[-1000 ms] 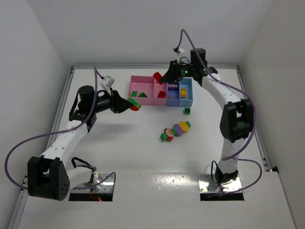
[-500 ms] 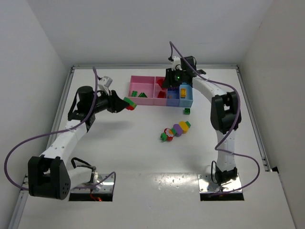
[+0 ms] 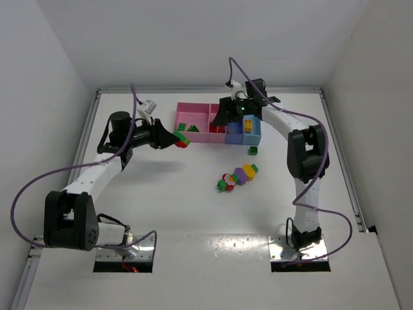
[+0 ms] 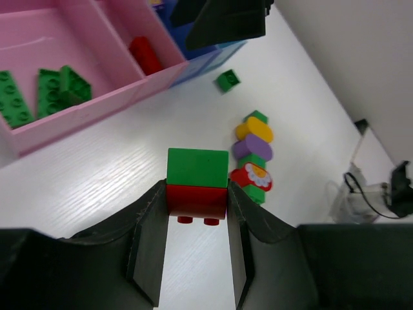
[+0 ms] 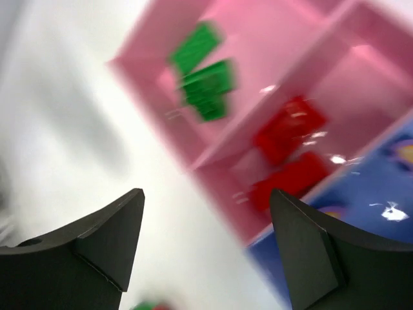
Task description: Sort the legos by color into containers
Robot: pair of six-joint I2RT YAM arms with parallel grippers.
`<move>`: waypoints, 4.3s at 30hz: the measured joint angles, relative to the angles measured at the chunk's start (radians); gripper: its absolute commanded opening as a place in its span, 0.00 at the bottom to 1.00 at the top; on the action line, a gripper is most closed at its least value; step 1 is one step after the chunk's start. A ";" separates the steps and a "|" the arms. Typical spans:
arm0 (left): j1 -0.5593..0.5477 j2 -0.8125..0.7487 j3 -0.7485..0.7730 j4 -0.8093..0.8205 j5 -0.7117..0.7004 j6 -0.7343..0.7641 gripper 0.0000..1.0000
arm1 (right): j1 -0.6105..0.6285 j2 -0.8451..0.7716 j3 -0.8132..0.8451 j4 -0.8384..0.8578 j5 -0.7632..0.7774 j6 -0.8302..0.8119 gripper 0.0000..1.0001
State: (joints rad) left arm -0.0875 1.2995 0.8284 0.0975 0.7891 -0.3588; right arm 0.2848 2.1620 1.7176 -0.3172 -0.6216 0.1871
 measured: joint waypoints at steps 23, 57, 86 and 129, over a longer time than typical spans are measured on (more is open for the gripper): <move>-0.043 0.107 0.037 0.271 0.423 -0.248 0.12 | 0.130 -0.151 -0.198 0.396 -0.794 0.290 0.76; -0.040 0.087 0.017 0.283 0.397 -0.248 0.12 | 0.161 -0.151 -0.199 0.420 -0.790 0.307 0.00; -0.224 0.401 0.430 0.074 -0.199 0.013 0.12 | -0.155 -0.375 -0.410 0.381 -0.725 0.287 0.00; 0.251 0.307 0.706 -0.205 -0.217 0.040 1.00 | 0.074 0.074 0.145 0.180 -0.340 0.122 0.00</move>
State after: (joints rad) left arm 0.1631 1.6062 1.5349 -0.1074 0.5724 -0.3191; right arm 0.3588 2.2356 1.8622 -0.1368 -0.9611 0.3088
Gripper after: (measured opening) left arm 1.000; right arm 0.362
